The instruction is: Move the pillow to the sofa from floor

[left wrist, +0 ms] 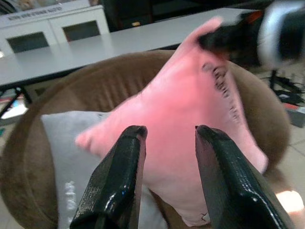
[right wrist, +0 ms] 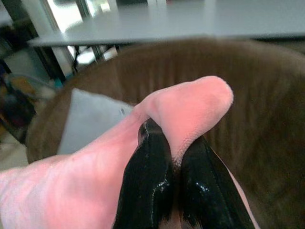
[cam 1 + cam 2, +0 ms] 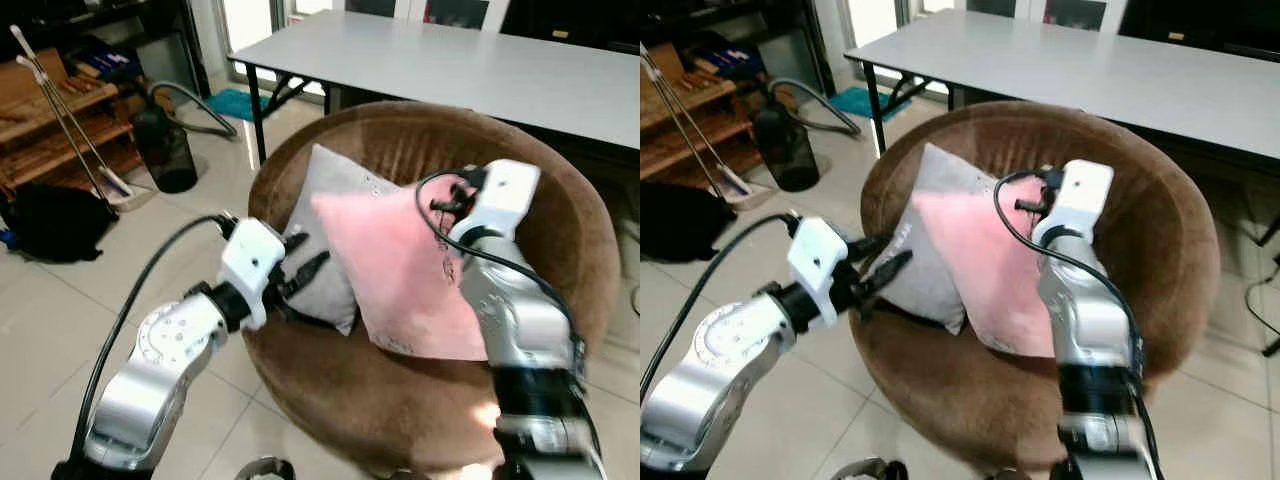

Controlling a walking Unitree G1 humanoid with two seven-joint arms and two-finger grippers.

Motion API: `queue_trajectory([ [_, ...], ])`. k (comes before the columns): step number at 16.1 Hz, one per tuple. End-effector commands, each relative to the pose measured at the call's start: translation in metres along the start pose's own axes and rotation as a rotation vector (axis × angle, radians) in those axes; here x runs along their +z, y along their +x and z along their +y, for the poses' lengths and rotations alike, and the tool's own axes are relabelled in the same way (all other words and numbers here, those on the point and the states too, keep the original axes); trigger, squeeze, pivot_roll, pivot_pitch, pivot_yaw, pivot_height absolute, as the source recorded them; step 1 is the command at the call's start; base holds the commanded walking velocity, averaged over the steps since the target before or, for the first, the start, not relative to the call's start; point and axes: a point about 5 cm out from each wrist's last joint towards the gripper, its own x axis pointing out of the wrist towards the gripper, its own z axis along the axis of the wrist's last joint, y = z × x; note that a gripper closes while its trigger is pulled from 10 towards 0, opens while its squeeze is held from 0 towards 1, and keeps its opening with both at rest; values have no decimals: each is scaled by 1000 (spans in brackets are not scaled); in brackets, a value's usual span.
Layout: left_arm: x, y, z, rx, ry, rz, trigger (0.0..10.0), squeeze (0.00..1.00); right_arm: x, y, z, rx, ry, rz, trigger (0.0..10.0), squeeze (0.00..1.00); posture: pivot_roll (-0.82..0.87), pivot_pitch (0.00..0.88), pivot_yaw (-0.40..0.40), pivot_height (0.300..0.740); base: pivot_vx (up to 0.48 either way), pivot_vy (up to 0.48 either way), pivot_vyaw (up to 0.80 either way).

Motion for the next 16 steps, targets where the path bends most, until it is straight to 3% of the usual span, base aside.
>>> queue_trajectory([
  [1,4,-3,-3,-10,6,-3,10000,0,15,10,4,-5,-6,-67,10000,0,0,96,9,740,0,0,0],
  [5,3,-9,-3,4,-6,13,10000,0,19,36,12,-30,-32,-56,10000,0,15,133,-7,740,0,0,0],
  [7,5,-15,-5,25,-13,24,10000,0,32,56,11,-105,-29,-65,10000,0,33,159,-16,740,0,0,0],
  [10,6,-19,-3,44,-14,24,10000,0,54,64,7,-167,27,-104,10000,0,48,175,-22,740,0,0,0],
  [11,7,-20,-2,57,-16,24,10000,0,74,67,4,-198,90,-158,10000,1000,63,181,-33,740,0,0,0],
  [16,6,-28,-4,87,-14,36,10000,0,105,68,11,-132,174,-265,10000,1000,90,190,-56,740,0,0,0],
])
